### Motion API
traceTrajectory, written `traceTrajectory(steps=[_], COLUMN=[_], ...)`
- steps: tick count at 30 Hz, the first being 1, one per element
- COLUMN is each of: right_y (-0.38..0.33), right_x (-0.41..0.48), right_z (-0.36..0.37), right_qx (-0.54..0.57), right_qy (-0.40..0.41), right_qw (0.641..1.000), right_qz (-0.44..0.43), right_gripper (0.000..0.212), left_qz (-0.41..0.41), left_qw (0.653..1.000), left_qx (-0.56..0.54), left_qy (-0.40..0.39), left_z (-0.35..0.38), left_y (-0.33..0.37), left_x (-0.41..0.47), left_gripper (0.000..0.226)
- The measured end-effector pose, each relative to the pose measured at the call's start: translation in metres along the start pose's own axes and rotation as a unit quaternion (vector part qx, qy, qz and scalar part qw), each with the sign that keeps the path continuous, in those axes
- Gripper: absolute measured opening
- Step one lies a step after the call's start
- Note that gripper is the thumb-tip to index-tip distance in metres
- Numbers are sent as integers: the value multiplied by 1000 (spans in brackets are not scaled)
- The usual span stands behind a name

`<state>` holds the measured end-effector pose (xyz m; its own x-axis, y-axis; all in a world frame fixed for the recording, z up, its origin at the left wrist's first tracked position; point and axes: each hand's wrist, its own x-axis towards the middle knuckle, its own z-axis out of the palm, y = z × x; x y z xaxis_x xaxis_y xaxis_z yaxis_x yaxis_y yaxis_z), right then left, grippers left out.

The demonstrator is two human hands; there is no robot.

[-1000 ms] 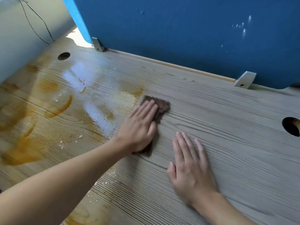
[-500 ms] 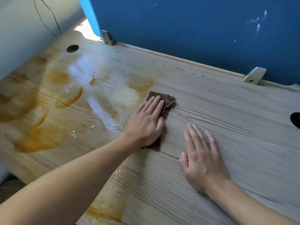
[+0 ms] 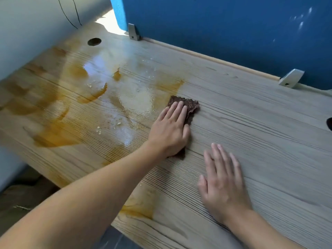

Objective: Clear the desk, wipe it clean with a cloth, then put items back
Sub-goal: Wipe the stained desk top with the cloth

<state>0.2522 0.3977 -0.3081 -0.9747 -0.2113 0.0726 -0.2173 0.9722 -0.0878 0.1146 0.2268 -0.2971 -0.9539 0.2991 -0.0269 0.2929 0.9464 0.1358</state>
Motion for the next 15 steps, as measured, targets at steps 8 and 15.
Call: traceTrajectory(steps=[8, 15], right_y=[-1, -1], right_x=[3, 4], right_z=[-2, -2], right_qx=[-13, -14], right_qy=[-2, -14], right_qw=[1000, 1000], right_qz=[7, 7], right_gripper=[65, 68], left_qz=[297, 21], left_qw=[954, 1000], left_qx=[-6, 13], left_qy=[-31, -9], left_z=[5, 4], left_y=[-3, -6], left_x=[-100, -43], left_gripper=[68, 70])
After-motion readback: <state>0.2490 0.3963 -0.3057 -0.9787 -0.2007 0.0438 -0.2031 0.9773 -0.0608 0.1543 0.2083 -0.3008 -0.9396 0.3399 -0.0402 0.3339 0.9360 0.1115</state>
